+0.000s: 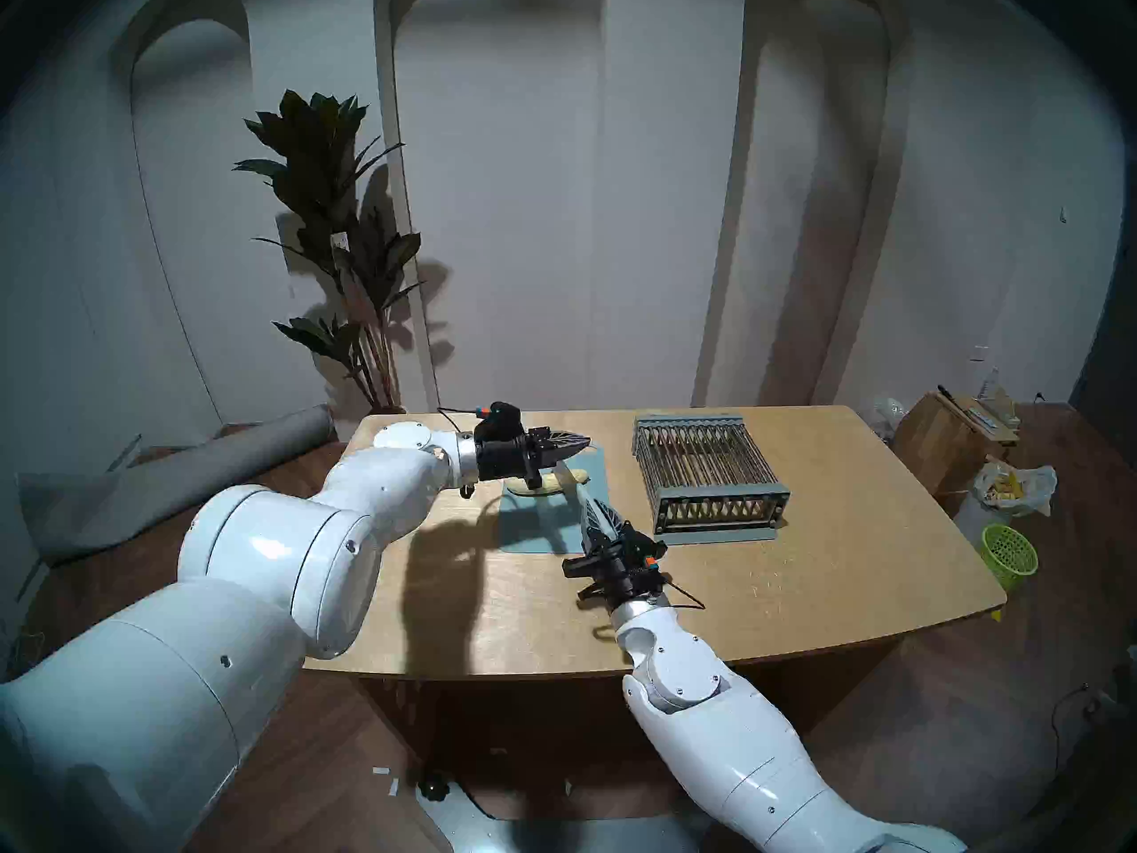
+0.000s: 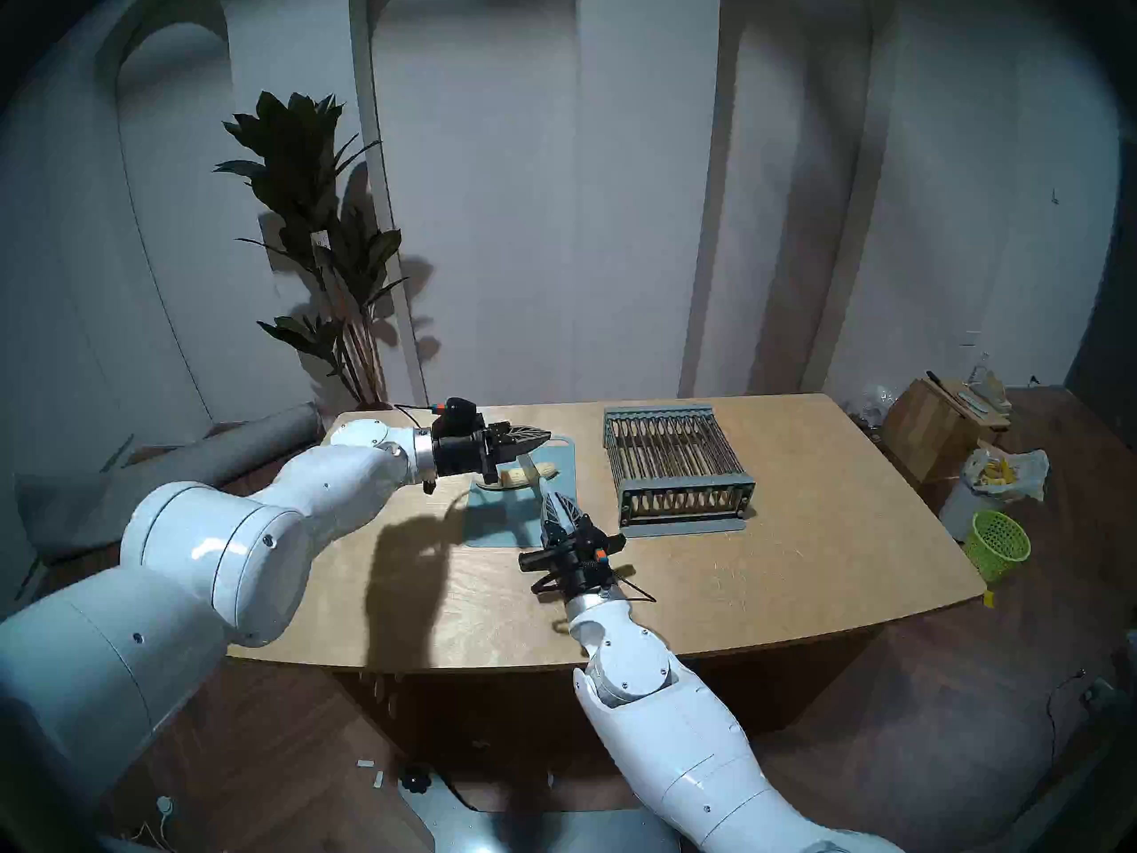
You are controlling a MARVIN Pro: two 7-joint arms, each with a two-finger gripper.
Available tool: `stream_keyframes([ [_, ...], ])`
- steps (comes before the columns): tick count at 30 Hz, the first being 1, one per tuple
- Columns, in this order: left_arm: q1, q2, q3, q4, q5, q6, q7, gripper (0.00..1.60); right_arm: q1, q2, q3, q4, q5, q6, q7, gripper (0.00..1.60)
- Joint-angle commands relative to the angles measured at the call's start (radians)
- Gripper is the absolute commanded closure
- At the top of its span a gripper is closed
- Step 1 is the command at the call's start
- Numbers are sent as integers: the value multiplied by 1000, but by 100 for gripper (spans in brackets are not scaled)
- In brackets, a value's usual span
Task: Cut the banana into four pieces on the cutting board
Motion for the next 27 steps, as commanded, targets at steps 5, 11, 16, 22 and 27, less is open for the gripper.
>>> stream_keyframes([
  [5,-12,-14,14,-12,18,-3,6,160,10,-12,-5,-6,4,-10,10,160],
  [11,3,-20,36,-14,42,-20,2,160,16,-20,-7,4,13,-7,10,160],
  [16,10,-22,54,-12,63,-27,4,160,15,-23,-7,4,20,-7,8,160],
  [22,11,-24,74,-11,88,-27,9,160,15,-24,-9,3,26,-12,5,160],
  [27,16,-25,80,-9,97,-28,11,160,14,-23,-9,0,28,-12,2,160],
])
